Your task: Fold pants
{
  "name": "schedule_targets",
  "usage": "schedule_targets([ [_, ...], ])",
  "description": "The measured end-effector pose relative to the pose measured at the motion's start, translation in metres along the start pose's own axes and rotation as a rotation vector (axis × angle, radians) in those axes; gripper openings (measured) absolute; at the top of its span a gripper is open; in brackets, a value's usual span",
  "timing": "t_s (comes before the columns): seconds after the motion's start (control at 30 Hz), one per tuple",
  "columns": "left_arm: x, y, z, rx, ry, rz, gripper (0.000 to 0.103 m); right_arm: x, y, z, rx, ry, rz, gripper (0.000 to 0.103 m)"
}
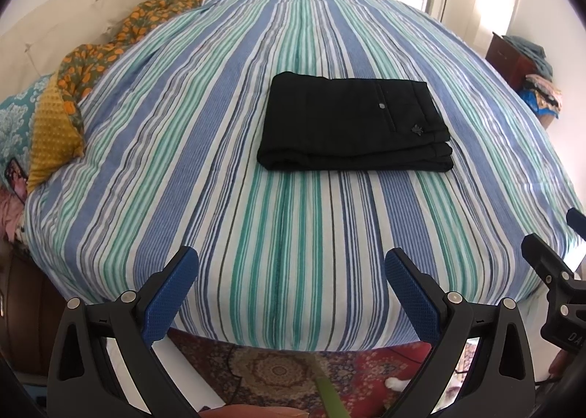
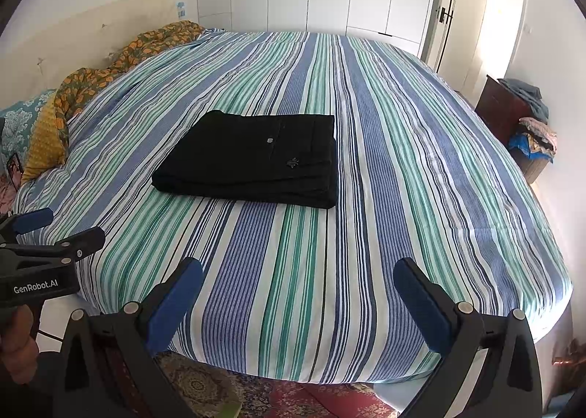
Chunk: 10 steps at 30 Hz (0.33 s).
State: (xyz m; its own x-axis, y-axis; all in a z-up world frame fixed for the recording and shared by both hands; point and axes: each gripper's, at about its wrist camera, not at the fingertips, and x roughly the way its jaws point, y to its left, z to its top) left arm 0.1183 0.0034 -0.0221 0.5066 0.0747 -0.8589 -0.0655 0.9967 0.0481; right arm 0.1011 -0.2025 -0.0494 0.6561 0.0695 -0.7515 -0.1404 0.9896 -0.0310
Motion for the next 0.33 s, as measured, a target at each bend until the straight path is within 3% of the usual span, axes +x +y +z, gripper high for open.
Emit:
schedule_targets([
  [0.33,-0.0003,0.0011,-0.001,-0.01,-0.001,0.002,0.102,0.0043,-0.0007,-0.0009,-0.002,0.011,0.001,0.103],
])
